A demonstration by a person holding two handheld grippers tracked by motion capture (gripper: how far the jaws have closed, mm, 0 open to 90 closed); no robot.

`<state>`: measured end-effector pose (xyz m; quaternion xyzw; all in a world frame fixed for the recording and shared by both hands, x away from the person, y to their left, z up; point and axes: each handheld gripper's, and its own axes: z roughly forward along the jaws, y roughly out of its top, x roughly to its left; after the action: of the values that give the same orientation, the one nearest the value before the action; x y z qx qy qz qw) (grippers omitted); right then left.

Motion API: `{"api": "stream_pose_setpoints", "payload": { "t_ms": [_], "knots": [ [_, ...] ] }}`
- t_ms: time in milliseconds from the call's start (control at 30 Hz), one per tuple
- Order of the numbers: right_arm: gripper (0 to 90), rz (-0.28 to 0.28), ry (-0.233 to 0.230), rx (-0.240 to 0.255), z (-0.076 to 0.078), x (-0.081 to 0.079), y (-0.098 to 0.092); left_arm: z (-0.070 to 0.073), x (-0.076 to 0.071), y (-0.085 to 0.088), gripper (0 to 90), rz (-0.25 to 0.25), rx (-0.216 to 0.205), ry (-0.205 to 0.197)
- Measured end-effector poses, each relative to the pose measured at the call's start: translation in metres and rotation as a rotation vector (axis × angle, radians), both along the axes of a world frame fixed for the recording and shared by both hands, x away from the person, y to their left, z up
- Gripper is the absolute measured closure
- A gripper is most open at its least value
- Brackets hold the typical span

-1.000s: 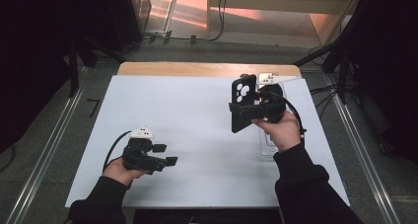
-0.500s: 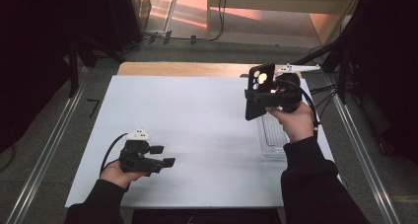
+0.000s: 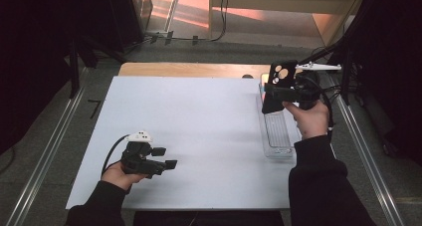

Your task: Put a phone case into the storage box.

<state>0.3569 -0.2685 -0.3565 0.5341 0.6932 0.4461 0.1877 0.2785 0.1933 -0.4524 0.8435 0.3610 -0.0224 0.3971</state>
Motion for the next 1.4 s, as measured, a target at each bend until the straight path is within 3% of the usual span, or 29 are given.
{"api": "stream_pose_setpoints", "payload": {
  "t_ms": [333, 533, 1200, 1400],
  "knots": [
    [13.1, -0.077, 0.007, 0.013, -0.013, 0.008, -0.020, -0.001, 0.000, -0.001, 28.7, -0.007, 0.002, 0.001],
    [13.0, -0.128, 0.048, 0.007, -0.030, 0.020, -0.024, -0.001, 0.000, 0.000, 28.7, -0.006, 0.003, 0.003],
    [13.0, -0.173, 0.107, -0.054, -0.074, 0.055, -0.021, -0.001, 0.000, 0.000, 28.7, -0.002, 0.003, 0.003],
    [12.9, -0.163, 0.134, -0.056, -0.083, 0.062, -0.018, -0.001, 0.000, -0.001, 28.7, -0.003, 0.002, 0.001]
  ]
}}
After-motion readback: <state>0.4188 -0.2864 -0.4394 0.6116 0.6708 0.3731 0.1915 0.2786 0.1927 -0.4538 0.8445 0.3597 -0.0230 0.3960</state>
